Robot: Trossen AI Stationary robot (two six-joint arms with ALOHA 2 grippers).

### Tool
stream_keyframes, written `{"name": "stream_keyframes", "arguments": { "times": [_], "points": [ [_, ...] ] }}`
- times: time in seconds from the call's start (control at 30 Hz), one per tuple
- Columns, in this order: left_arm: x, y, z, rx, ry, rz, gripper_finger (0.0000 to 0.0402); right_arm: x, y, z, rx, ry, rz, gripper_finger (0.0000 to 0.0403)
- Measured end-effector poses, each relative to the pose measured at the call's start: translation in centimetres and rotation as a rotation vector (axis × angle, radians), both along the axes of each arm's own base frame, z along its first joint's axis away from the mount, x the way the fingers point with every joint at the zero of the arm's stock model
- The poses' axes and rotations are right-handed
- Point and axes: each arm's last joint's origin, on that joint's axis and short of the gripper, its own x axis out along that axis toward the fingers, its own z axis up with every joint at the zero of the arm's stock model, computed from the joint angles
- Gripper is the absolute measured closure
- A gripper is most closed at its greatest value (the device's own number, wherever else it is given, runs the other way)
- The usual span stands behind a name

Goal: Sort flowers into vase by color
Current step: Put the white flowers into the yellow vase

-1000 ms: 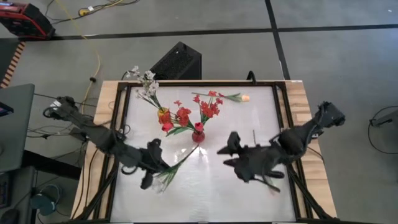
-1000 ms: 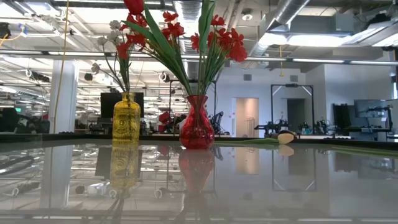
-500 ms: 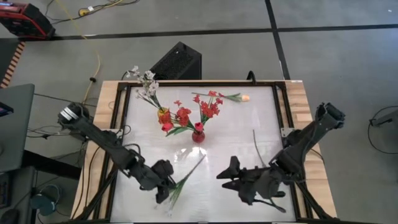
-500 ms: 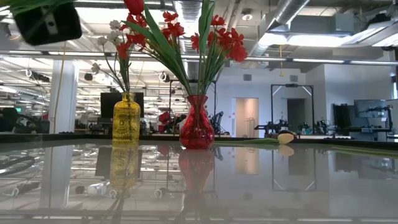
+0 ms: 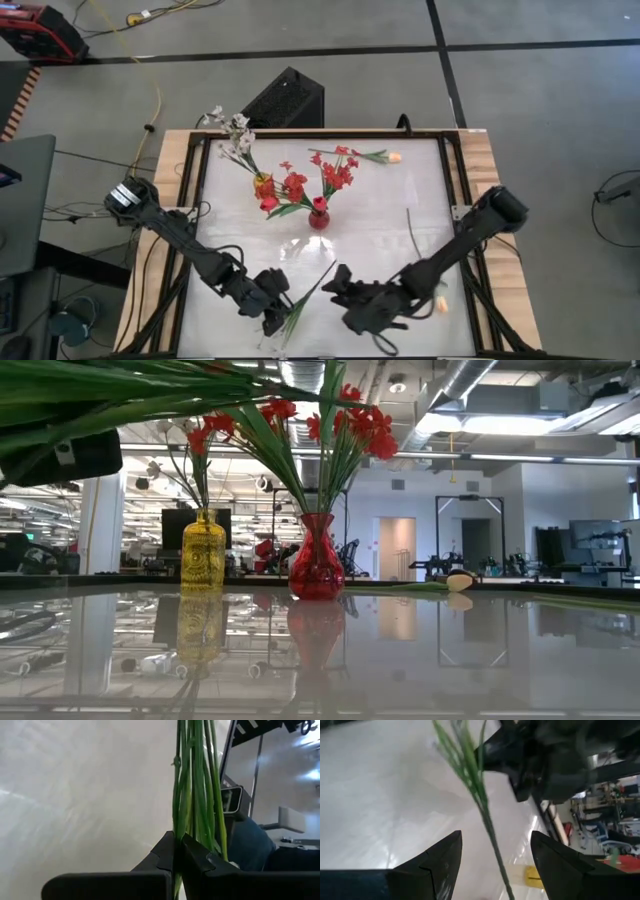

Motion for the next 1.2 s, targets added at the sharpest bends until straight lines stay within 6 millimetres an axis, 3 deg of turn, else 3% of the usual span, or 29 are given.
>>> {"name": "stream_keyframes", "arguments": {
  "times": [0.13, 0.33, 0.47, 0.83, 1.03, 1.2],
  "points": [
    [0.1, 0.0, 0.1, -0.009, -0.004, 0.011, 0.0401, 2.2, -0.3, -1.9, -0.029, 0.032, -0.042, 0.0139],
    [0.1, 0.1, 0.0, -0.013, 0.003, 0.015, 0.0401, 4.3, -0.9, -3.0, -0.071, 0.040, -0.111, 0.0143],
    [0.2, 0.2, 0.0, -0.011, 0.002, 0.018, 0.0401, 4.4, -0.8, -3.3, -0.101, 0.059, -0.099, 0.0179],
    [0.6, 0.7, 0.1, 0.017, -0.018, -0.068, 0.0401, 4.0, -0.9, -3.7, -0.130, 0.096, -0.118, 0.0357],
    [0.6, 0.7, 0.2, 0.071, -0.050, -0.116, 0.0389, 3.6, -0.3, -3.7, -0.122, 0.102, -0.102, 0.0366],
    [0.9, 1.0, 0.6, 0.118, -0.086, -0.151, 0.0333, 2.9, 0.2, -4.1, -0.076, 0.161, -0.077, 0.0366]
  ]
}}
